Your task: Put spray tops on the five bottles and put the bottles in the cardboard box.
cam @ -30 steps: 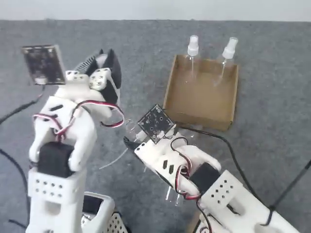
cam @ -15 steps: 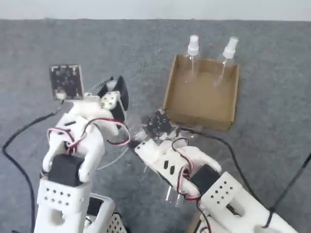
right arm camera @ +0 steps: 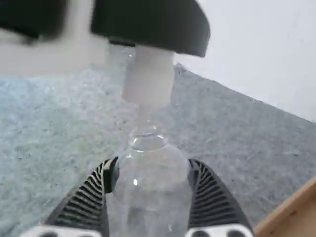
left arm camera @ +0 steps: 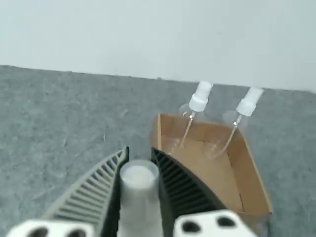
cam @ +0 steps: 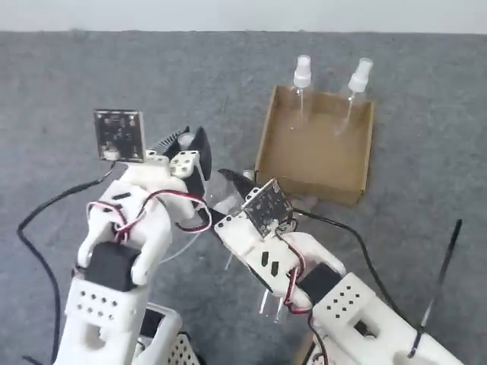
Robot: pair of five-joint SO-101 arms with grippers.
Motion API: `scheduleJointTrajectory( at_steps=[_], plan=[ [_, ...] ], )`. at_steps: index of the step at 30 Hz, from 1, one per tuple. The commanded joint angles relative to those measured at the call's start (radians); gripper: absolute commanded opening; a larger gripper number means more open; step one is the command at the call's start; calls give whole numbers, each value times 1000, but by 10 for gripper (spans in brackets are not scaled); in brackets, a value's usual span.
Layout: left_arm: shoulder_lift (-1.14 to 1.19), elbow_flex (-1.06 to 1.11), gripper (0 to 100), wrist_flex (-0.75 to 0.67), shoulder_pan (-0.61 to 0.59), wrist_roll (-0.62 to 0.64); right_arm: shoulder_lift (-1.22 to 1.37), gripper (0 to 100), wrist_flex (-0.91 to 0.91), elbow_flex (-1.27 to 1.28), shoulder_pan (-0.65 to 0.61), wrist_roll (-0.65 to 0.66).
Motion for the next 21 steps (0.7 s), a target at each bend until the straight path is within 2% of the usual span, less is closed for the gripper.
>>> scheduleJointTrajectory(
  at_steps=[1, 7, 14, 21],
  plan=[
    [8, -18, 32, -18, 11, -69, -42, 6, -25, -2, 15, -5],
    [8, -36, 159, 35, 3, -109, -42, 6, -25, 11, 15, -5],
    [6, -147, 196, 186, 0, -176, -42, 6, -24, 14, 15, -5],
    [14, -154, 192, 130, -206, -175, -42, 6, -24, 23, 15, -5]
  ],
)
